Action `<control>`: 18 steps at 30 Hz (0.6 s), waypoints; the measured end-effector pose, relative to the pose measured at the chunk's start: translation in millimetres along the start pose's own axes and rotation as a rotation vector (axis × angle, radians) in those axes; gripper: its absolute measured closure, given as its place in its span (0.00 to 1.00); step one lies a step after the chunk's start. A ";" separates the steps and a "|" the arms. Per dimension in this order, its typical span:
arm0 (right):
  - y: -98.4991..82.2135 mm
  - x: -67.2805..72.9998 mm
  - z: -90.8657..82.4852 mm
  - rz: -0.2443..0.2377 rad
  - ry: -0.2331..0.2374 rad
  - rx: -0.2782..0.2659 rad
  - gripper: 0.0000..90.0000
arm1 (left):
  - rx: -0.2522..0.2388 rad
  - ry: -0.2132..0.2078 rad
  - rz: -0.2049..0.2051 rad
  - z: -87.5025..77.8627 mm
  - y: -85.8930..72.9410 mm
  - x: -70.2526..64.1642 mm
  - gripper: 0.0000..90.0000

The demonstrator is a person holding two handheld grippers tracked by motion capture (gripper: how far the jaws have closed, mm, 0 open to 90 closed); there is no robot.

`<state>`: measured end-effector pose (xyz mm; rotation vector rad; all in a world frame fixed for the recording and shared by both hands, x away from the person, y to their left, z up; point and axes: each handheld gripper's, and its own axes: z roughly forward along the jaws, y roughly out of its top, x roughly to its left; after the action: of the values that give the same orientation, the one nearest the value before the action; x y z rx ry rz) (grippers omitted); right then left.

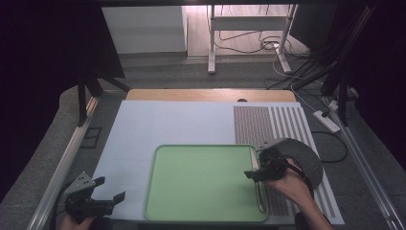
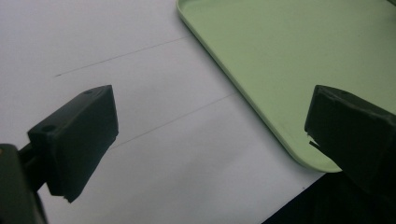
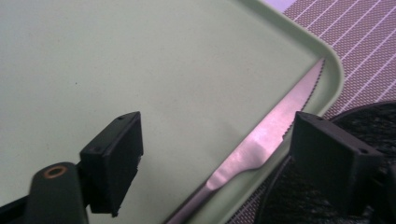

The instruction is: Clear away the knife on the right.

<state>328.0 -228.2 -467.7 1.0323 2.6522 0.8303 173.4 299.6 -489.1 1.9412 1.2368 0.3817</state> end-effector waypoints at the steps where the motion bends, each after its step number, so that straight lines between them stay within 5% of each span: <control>1: -0.9 -0.4 -0.9 -0.001 -0.004 -0.004 0.17 | 0.000 0.000 0.000 0.0 0.0 0.0 0.04; 18: -18.0 -2.6 -8.2 -0.004 -0.022 -0.045 0.02 | 0.001 0.001 0.000 0.0 0.1 0.0 0.04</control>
<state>316.8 -244.3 -471.1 1.0192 2.6039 0.8686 173.5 299.6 -489.0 1.9420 1.2385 0.3822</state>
